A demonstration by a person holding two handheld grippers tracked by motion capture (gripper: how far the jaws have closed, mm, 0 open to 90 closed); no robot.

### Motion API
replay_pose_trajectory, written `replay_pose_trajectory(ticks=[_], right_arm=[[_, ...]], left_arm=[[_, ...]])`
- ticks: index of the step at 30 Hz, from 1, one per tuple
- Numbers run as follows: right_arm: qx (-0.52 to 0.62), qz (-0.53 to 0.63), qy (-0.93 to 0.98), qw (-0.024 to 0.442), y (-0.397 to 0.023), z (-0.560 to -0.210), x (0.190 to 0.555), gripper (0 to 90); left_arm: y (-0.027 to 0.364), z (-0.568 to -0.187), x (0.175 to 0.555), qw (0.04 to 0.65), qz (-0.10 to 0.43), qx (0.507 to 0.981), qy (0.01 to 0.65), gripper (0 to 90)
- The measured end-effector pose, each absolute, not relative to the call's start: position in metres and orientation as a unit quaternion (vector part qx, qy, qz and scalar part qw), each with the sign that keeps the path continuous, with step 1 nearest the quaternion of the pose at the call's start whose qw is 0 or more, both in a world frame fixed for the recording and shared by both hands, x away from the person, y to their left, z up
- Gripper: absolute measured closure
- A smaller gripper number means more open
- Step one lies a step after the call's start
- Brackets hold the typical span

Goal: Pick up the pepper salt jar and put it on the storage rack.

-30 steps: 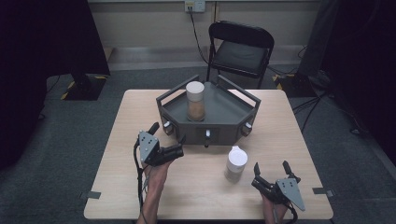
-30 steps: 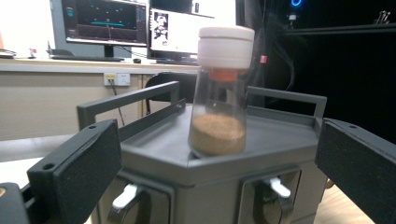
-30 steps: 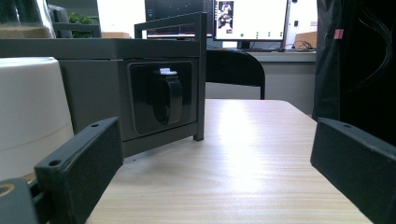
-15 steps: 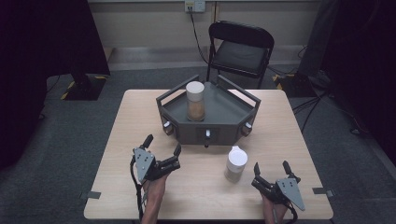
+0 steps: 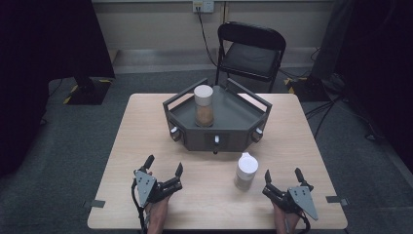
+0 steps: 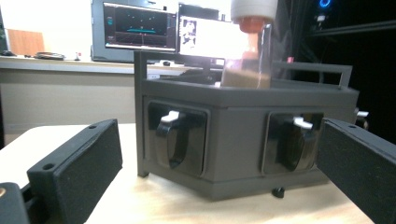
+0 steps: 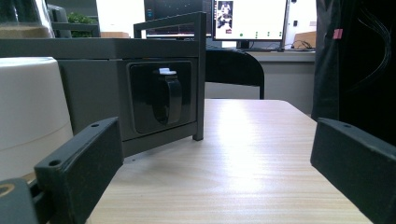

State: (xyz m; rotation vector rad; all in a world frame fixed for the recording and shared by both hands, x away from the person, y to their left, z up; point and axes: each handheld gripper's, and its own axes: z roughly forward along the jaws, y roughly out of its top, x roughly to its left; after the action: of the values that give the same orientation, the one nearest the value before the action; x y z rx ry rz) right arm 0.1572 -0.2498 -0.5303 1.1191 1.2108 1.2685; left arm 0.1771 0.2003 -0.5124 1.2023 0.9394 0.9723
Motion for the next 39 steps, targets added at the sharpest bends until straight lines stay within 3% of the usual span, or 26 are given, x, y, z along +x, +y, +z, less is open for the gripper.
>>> replay_pose_trajectory(ticks=[19, 39], right_arm=[[0.463, 0.526, 0.502, 0.506, -0.25, -0.531, 0.157, 1.4], [0.463, 0.527, 0.502, 0.506, -0.25, -0.531, 0.157, 1.5]], left_arm=[[0.198, -0.536, 0.166, 0.594, 0.43, 0.533, 0.423, 0.2], [0.193, -0.535, 0.167, 0.579, 0.443, 0.542, 0.417, 0.2]])
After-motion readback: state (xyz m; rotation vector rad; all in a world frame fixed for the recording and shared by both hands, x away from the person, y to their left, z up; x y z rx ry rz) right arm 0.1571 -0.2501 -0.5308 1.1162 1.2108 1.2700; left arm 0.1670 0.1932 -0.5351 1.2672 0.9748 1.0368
